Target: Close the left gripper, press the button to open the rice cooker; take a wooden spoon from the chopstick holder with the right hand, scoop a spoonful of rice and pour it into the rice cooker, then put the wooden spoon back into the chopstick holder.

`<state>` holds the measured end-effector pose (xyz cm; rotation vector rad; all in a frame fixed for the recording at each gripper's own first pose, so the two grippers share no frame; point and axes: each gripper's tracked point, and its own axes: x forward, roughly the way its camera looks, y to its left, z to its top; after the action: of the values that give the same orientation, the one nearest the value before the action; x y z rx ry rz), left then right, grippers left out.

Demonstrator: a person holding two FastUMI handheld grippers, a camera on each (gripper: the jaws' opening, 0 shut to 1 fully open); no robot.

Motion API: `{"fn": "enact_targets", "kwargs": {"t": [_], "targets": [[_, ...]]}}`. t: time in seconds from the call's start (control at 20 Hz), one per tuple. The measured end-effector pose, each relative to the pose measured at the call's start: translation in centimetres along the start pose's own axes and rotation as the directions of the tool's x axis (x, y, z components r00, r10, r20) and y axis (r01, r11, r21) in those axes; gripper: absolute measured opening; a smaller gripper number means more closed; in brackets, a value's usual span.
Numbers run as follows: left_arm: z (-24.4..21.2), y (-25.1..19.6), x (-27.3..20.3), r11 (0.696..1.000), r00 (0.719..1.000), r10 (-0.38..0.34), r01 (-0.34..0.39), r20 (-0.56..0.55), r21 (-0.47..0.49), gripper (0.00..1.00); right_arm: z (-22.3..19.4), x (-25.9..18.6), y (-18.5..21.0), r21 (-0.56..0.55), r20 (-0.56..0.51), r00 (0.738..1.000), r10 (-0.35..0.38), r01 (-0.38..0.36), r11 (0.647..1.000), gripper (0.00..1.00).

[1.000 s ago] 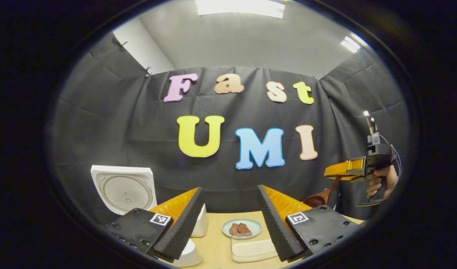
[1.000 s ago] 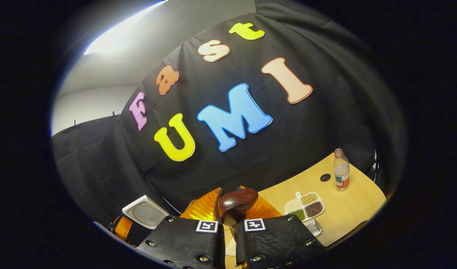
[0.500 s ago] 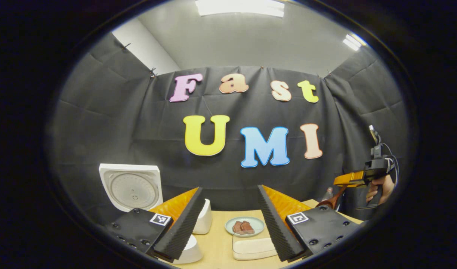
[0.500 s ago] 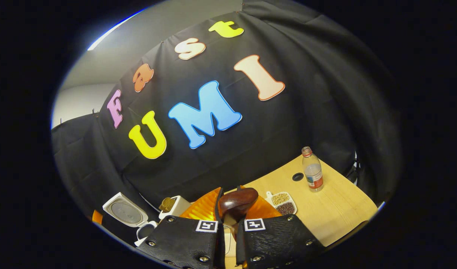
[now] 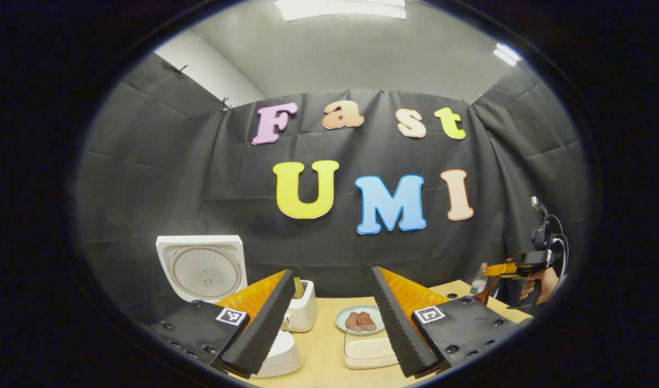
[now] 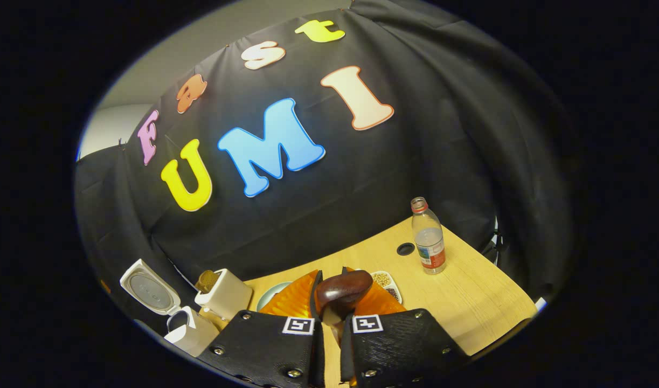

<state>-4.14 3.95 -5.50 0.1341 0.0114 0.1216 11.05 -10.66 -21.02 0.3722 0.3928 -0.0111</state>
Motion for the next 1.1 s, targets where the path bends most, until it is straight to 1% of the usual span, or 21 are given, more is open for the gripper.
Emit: {"fn": "enact_targets", "kwargs": {"t": [0.15, 0.2, 0.25, 0.35, 0.4, 0.45, 0.55, 0.65, 0.7, 0.75, 0.85, 0.9, 1.0, 1.1], "targets": [[0.2, 0.2, -0.8, 0.999, 1.0, 0.023, -0.023, -0.001, 0.023, 0.97, -2.2, 1.0, -0.6, -0.008, -0.034, 0.999, -0.02, 0.02, 1.0, 0.11], [-0.2, 0.2, -0.9, 0.999, 1.0, 0.03, -0.03, -0.008, 0.027, 0.98, -3.1, 1.4, -0.7, -0.019, -0.046, 0.999, -0.021, 0.02, 1.0, 0.12], [-0.6, 0.2, -1.1, 0.999, 0.999, 0.038, -0.037, -0.019, 0.028, 0.97, -3.7, 1.9, -0.6, -0.034, -0.056, 0.998, -0.023, 0.021, 0.999, 0.12], [-1.0, 0.6, -1.6, 0.998, 0.998, 0.053, -0.052, -0.034, 0.026, 0.99, -5.2, 3.0, -0.8, -0.061, -0.082, 0.996, -0.037, 0.032, 0.998, 0.12], [-1.0, 0.7, -1.8, 0.998, 0.997, 0.06, -0.059, -0.039, 0.027, 0.98, -5.7, 3.6, -0.8, -0.071, -0.093, 0.995, -0.045, 0.039, 0.997, 0.12], [-0.9, 0.9, -2.0, 0.997, 0.997, 0.068, -0.067, -0.042, 0.029, 0.96, -6.1, 4.1, -1.0, -0.08, -0.104, 0.993, -0.061, 0.053, 0.995, 0.12], [-1.1, 1.4, -2.2, 0.996, 0.995, 0.084, -0.082, -0.054, 0.036, 0.98, -6.5, 4.8, -1.2, -0.092, -0.106, 0.991, -0.083, 0.073, 0.993, 0.12], [-1.3, 1.3, -2.2, 0.996, 0.995, 0.086, -0.085, -0.055, 0.032, 0.99, -6.9, 5.7, -1.9, -0.107, -0.128, 0.988, -0.087, 0.073, 0.992, 0.12], [-1.2, 1.1, -2.0, 0.996, 0.995, 0.081, -0.079, -0.054, 0.027, 0.99, -7.4, 5.5, -2.8, -0.126, -0.14, 0.984, -0.112, 0.095, 0.988, 0.14], [-1.2, 0.9, -1.7, 0.997, 0.996, 0.075, -0.074, -0.053, 0.022, 0.99, -7.2, 5.1, -3.0, -0.138, -0.125, 0.985, -0.12, 0.102, 0.985, 0.26], [-1.2, 0.3, -1.0, 0.998, 0.997, 0.062, -0.061, -0.047, 0.011, 0.99, -5.9, 3.3, -5.2, -0.203, -0.07, 0.978, -0.196, 0.178, 0.963, 0.91], [-1.3, -0.1, -0.5, 0.999, 0.998, 0.049, -0.049, -0.047, 0.004, 0.99, -5.9, 2.7, -6.8, -0.23, -0.049, 0.973, -0.224, 0.207, 0.951, 0.96], [-1.5, -1.0, 0.6, 1.0, 0.999, 0.021, -0.022, -0.048, -0.015, 0.98, -4.3, 0.6, -7.2, -0.248, 0.001, 0.97, -0.243, 0.235, 0.94, 0.98], [-1.0, -1.5, 1.8, 0.999, 0.999, -0.006, 0.004, -0.036, -0.047, 0.98, -2.1, -1.6, -7.4, -0.244, 0.059, 0.969, -0.24, 0.247, 0.938, 0.98]]}}
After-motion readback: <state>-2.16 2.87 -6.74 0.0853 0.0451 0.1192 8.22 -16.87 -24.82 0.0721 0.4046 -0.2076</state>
